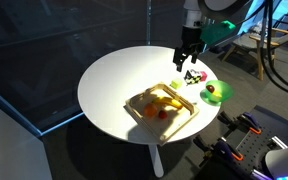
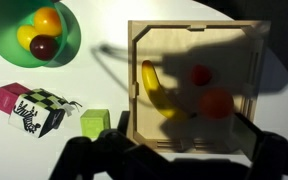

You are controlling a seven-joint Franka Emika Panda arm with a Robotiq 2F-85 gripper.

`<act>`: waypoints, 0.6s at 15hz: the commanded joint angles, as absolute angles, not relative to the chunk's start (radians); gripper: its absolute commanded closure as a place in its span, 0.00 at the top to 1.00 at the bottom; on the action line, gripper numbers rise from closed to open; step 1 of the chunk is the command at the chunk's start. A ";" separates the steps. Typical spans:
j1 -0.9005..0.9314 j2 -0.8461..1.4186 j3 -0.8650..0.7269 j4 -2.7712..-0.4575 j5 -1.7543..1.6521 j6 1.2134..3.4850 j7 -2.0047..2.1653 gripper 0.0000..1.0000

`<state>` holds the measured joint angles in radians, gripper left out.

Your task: Take the orange out of the bowl and place it on the tray

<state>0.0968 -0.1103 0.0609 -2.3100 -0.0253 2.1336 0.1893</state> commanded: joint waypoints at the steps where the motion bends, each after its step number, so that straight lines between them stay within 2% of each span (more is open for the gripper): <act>1: 0.086 -0.111 0.071 -2.309 -0.024 2.131 0.188 1.00; 9: 0.092 -0.142 0.074 -2.328 -0.013 2.128 0.175 1.00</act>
<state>0.0968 -0.1062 0.0609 -2.3099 -0.0253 2.1336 0.1893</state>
